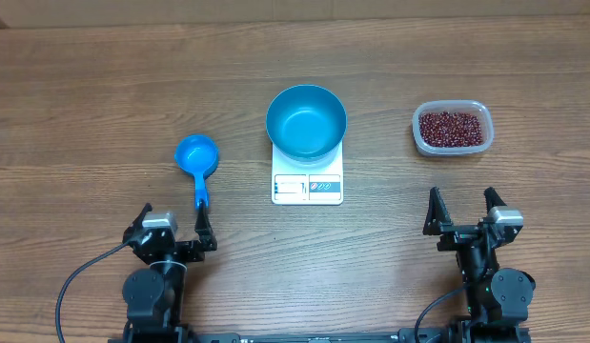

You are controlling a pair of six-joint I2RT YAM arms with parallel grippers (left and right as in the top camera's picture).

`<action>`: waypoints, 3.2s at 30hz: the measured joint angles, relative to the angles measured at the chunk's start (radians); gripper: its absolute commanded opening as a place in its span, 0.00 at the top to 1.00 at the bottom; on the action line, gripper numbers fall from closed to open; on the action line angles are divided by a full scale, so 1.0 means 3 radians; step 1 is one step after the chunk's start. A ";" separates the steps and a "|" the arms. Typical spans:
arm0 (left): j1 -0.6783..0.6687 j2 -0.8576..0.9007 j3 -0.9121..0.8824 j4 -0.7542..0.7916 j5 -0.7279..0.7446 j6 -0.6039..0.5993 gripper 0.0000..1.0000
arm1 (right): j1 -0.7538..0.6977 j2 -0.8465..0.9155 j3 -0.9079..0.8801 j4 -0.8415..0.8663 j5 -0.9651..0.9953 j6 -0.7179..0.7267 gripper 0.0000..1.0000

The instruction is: Scoop item into bowl and weigh 150g on scale

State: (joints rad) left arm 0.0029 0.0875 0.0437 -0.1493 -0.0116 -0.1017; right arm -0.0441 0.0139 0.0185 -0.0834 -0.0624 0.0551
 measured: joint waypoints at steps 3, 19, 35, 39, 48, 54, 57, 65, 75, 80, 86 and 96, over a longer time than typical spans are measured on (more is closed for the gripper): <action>0.0000 0.0179 0.0128 -0.0148 -0.0001 0.0000 0.00 | 0.0000 0.0000 0.0000 -0.0001 -0.0001 -0.0001 0.00; 0.0000 0.2351 0.1817 -0.0979 -0.0050 0.0076 0.00 | 0.0000 -0.0001 0.0000 0.0000 -0.0001 -0.0001 0.00; 0.0019 0.4468 0.3712 -0.2186 -0.0060 0.0281 0.00 | 0.0000 -0.0001 0.0000 -0.0001 0.0000 0.0001 0.00; 0.0019 0.4776 0.3916 -0.2318 -0.0062 0.0364 0.00 | 0.0000 -0.0001 0.0000 0.0000 -0.0001 -0.0001 0.00; 0.0146 0.5324 0.4309 -0.2550 -0.0062 0.0526 0.00 | 0.0000 0.0000 0.0000 0.0000 -0.0001 0.0000 0.00; 0.0287 0.5535 0.4495 -0.2625 -0.0062 0.0627 0.01 | 0.0000 -0.0001 0.0000 0.0001 -0.0001 -0.0001 0.00; 0.0329 0.5618 0.4510 -0.2623 -0.0065 0.0668 0.00 | 0.0000 -0.0001 0.0000 0.0001 -0.0001 -0.0001 0.00; 0.0346 0.5996 0.4519 -0.2576 -0.0074 0.0725 0.01 | 0.0000 -0.0001 0.0000 0.0000 0.0000 -0.0001 0.00; 0.0346 0.6133 0.4523 -0.2374 -0.0086 0.0726 0.00 | 0.0000 -0.0001 0.0000 -0.0001 -0.0001 -0.0001 0.00; 0.0346 0.6133 0.4523 -0.2365 -0.0088 0.0726 0.00 | 0.0000 -0.0001 0.0000 0.0000 -0.0003 0.0000 0.00; 0.0346 0.6133 0.4523 -0.2342 -0.0086 0.0725 0.01 | 0.0000 -0.0001 0.0000 0.0000 -0.0001 -0.0003 0.00; 0.0346 0.6133 0.4523 -0.2290 -0.0047 0.0725 0.01 | 0.0000 -0.0001 0.0000 0.0000 -0.0001 0.0000 0.00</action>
State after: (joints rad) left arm 0.1066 1.9274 1.4006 -0.8364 -0.0257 0.1158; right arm -0.0441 0.0135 0.0185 -0.0834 -0.0628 0.0551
